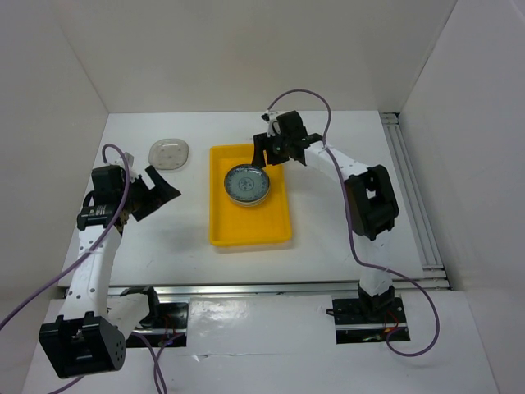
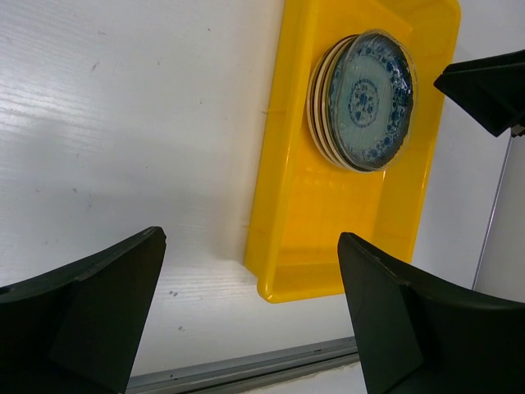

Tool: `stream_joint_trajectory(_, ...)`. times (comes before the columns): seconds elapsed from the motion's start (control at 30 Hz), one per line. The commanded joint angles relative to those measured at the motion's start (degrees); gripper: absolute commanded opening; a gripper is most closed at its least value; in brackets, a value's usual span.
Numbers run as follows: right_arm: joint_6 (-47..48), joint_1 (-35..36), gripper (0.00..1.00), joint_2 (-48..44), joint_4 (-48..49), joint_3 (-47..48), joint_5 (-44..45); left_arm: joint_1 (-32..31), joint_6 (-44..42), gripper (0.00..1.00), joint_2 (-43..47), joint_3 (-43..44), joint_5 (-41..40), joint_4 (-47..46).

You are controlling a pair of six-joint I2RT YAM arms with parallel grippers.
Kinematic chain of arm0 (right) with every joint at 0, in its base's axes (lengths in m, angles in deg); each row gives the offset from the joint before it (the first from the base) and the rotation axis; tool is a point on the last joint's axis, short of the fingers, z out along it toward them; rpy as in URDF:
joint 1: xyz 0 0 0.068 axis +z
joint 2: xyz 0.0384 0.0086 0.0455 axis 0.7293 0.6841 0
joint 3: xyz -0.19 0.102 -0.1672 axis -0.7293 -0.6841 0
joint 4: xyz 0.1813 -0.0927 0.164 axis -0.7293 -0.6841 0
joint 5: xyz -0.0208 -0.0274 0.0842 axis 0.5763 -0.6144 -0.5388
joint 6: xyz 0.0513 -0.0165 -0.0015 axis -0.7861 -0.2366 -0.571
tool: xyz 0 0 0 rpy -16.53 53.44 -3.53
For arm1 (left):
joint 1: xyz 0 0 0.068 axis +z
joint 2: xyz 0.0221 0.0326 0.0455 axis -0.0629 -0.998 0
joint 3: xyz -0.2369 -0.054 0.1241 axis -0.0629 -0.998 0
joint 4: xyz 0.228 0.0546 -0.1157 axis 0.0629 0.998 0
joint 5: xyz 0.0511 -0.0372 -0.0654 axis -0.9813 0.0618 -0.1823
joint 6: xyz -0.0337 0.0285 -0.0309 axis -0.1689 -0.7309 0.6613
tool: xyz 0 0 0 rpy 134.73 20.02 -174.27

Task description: Place the plates into the plastic bin on the countertop

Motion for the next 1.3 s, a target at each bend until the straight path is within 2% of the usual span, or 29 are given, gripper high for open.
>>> stream_joint_trajectory(0.0,0.34,1.33,0.74,-3.95,-0.43,2.12,0.09,0.35,-0.10,1.00,-0.02,0.16,0.40,-1.01)
stream_joint_trajectory(0.03,0.34,1.34,0.90,-5.96,-0.43,2.12,0.70,0.35,-0.10,1.00,-0.02,-0.36,0.40,-1.01)
stream_joint_trajectory(0.07,0.34,2.12,1.00,-7.11,0.09,2.12,1.57,0.35,0.42,1.00,-0.02,-0.36,0.40,-1.53)
stream_joint_trajectory(0.23,-0.80,4.58,1.00,-17.19,0.71,1.25,7.01,0.35,5.08,1.00,-0.54,-3.25,0.40,-4.69)
stream_joint_trajectory(0.33,-0.80,6.34,1.00,-24.57,2.82,-3.58,11.06,0.35,12.18,1.00,-2.47,-7.98,-1.52,-11.71)
stream_joint_trajectory(0.43,-4.57,6.96,1.00,-33.00,6.85,-16.89,12.39,0.87,21.24,1.00,-7.46,-12.91,-3.55,-22.08)
stream_joint_trajectory(0.6,-8.71,10.29,1.00,-43.76,15.63,-34.05,9.06,1.49,32.84,1.00,-16.34,-18.99,-9.59,-40.27)
stream_joint_trajectory(0.73,-9.24,12.49,1.00,-49.12,15.65,-41.11,9.05,1.49,38.65,1.00,-24.16,-21.54,-14.53,-54.33)
stream_joint_trajectory(0.83,-9.76,12.50,1.00,-51.15,15.65,-44.11,9.05,1.49,40.16,1.00,-30.06,-19.36,-16.82,-59.97)
stream_joint_trajectory(1.0,-9.77,13.11,1.00,-52.38,17.06,-46.57,7.73,1.49,41.30,0.93,-46.99,-6.21,-17.54,-59.98)
stream_joint_trajectory(1.1,-9.77,13.64,1.00,-51.86,18.37,-47.10,7.21,1.49,42.44,0.85,-55.01,2.06,-16.92,-55.60)
stream_joint_trajectory(1.27,-9.77,13.64,1.00,-51.33,20.05,-48.24,5.27,1.49,45.07,0.71,-58.29,7.19,-19.10,-49.53)
